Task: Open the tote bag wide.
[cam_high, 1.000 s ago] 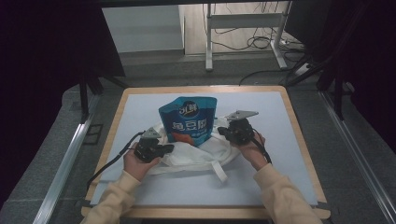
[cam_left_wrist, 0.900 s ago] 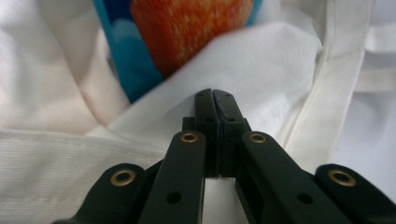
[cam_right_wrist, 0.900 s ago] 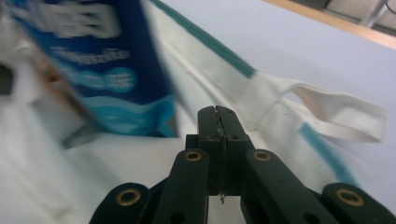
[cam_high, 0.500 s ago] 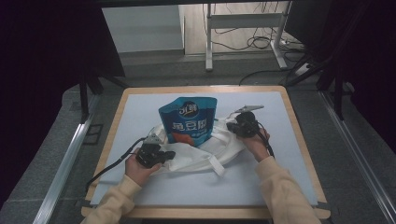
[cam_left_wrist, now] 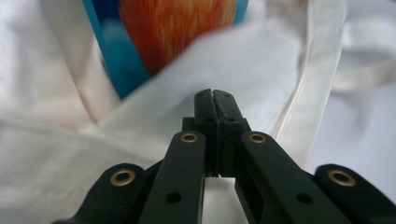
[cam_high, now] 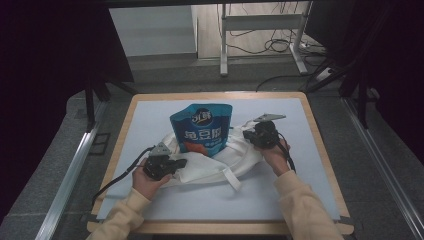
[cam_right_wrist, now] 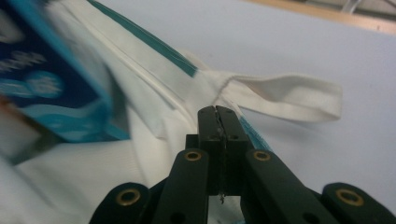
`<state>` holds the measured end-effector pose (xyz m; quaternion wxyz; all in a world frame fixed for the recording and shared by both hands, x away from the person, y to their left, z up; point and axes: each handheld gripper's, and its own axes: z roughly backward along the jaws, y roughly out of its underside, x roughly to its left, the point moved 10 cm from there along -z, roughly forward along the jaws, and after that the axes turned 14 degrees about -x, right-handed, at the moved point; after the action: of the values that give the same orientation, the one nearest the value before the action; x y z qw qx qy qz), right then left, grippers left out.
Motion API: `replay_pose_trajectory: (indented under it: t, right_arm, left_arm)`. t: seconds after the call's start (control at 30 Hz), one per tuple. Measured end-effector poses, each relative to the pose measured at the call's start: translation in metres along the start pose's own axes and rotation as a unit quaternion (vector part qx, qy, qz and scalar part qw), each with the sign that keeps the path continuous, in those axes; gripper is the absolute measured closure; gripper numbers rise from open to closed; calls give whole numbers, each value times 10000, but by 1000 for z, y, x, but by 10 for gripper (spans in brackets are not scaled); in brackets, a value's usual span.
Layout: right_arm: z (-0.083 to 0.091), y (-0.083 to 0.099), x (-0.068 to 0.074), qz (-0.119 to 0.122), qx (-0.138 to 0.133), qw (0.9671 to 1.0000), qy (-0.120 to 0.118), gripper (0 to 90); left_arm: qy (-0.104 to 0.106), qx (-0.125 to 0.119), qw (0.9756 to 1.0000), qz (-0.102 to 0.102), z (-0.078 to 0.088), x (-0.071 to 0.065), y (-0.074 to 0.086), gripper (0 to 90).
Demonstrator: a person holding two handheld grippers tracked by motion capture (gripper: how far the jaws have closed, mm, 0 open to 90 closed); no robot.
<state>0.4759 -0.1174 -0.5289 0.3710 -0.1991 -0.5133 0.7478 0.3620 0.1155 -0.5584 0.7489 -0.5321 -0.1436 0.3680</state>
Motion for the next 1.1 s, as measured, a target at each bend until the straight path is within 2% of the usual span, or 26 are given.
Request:
replay_pose_trajectory:
  t: [0.03, 0.1, 0.17, 0.23, 0.27, 0.3, 0.43, 0.57, 0.6, 0.63, 0.7, 0.8, 0.83, 0.9, 0.93, 0.97, 1.03, 1.1]
  right_arm:
    - [4, -3, 3, 30, -81, 10000, -32, 889]
    - [9, -6, 6, 43, -146, 9999, -76, 889]
    - [21, -13, 13, 107, -342, 9991, -211, 889]
    - [28, -15, 16, 117, -420, 9987, -271, 889]
    - [32, -16, 17, 134, -458, 9985, -275, 889]
    - [32, -16, 17, 134, -458, 9985, -275, 889]
    - [51, -15, 17, 170, -580, 9977, -319, 887]
    - [62, -9, 16, 203, -624, 9972, -361, 884]
    - [70, -3, 16, 224, -627, 9969, -409, 884]
    - [70, -3, 16, 224, -627, 9969, -409, 884]
    - [80, 5, 11, 280, -620, 9970, -367, 877]
    - [88, 13, 6, 281, -597, 9973, -337, 817]
    - [94, 22, 1, 293, -568, 9977, -239, 725]
    - [96, 26, -1, 275, -531, 9980, -225, 696]
    - [100, 36, -4, 239, -468, 9984, -208, 654]
    - [100, 36, -4, 239, -468, 9984, -208, 654]
    - [102, 49, -9, 216, -354, 9991, -129, 593]
    - [102, 56, -12, 164, -295, 9994, -83, 556]
  left_arm:
    - [-5, -151, 9999, -27, 4, 1, -8, 900]
    - [0, -193, 9998, -28, 6, 1, -10, 900]
    - [-47, -305, 9995, -34, 12, 4, -15, 900]
    - [-45, -317, 9995, -21, 13, 5, -16, 899]
    - [-78, -394, 9992, 12, 19, 8, -20, 897]
    - [-78, -394, 9992, 12, 19, 8, -20, 895]
    - [-161, -444, 9989, 79, 33, 14, -23, 887]
    - [-397, -489, 9978, 182, 50, 29, -18, 882]
    - [-621, -480, 9968, 118, 60, 38, -14, 878]
    - [-621, -480, 9968, 118, 60, 38, -14, 878]
    - [-711, -511, 9956, 324, 71, 48, -4, 875]
    - [-813, -484, 9947, 406, 74, 54, 4, 856]
    - [-985, -477, 9928, 494, 75, 61, 11, 792]
    - [-1036, -465, 9922, 518, 75, 63, 14, 728]
    - [-1184, -402, 9908, 521, 75, 67, 20, 684]
    - [-1184, -402, 9908, 521, 75, 67, 20, 656]
    - [-1180, -314, 9910, 556, 74, 68, 25, 598]
    - [-1232, -122, 9910, 507, 71, 69, 33, 527]
